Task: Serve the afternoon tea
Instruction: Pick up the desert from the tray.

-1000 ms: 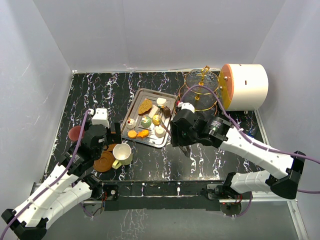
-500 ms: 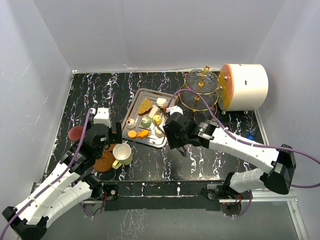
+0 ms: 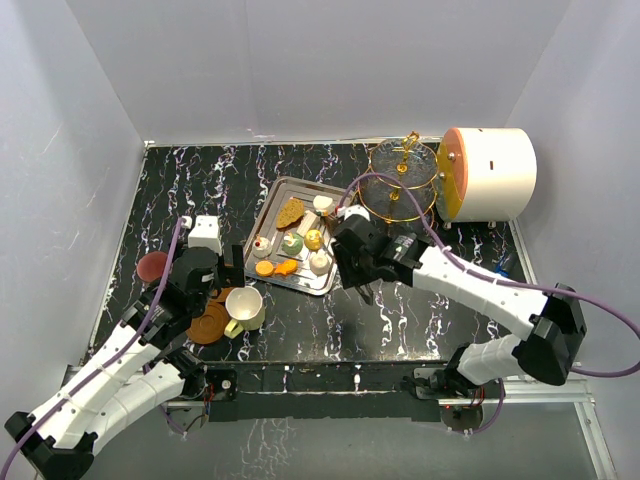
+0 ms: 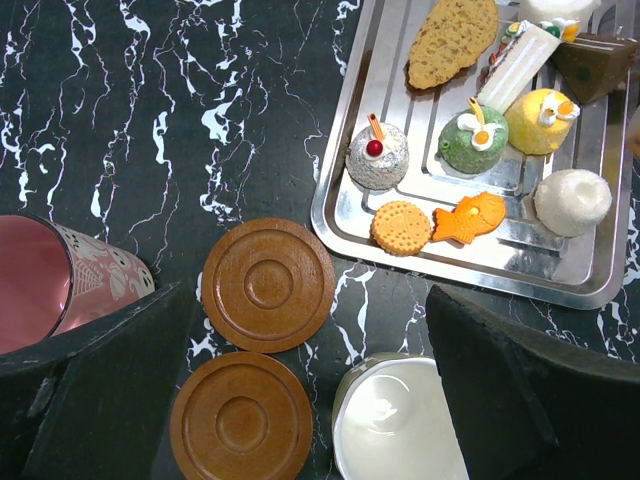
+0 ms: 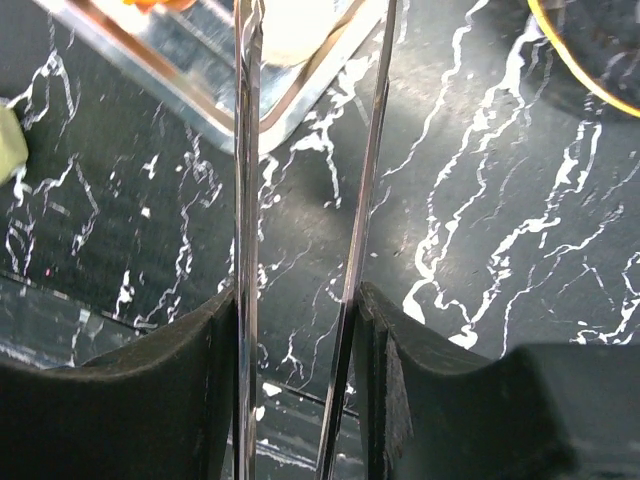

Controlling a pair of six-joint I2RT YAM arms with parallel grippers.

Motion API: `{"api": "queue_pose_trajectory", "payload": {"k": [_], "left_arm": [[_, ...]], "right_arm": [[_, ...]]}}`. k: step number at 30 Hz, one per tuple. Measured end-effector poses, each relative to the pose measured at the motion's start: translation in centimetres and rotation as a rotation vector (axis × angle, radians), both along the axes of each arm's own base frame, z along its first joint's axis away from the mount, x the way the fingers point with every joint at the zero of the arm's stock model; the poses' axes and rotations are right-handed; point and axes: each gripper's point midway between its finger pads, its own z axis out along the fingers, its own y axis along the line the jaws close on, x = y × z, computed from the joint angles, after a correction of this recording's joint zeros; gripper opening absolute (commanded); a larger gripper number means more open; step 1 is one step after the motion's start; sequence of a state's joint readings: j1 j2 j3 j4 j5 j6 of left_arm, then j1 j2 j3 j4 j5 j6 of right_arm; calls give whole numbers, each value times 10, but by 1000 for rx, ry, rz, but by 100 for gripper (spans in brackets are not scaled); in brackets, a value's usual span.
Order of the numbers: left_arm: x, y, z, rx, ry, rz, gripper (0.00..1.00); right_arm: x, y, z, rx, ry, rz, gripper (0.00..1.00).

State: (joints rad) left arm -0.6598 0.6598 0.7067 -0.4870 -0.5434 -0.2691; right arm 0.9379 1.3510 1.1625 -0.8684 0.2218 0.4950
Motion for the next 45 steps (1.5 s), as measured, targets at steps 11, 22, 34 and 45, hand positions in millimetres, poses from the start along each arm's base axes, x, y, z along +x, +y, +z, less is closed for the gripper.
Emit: {"api": "queue_pose_trajectory", "payload": {"k": [11,22,34,45], "left_arm": [[1,0,-2,6,7,0,99],[2,-1,-5,17,21,0,99],[2,-1,-5,17,20,0,99],[3,-2,-6,16,20,0,99]], "right_arm": [[44,-17,-6,41,51,-114,33],[59,-12,1,68,34,-139,36],[29,16,2,169,168,14,46],[-7,13,-14,53,230,102,50]]}}
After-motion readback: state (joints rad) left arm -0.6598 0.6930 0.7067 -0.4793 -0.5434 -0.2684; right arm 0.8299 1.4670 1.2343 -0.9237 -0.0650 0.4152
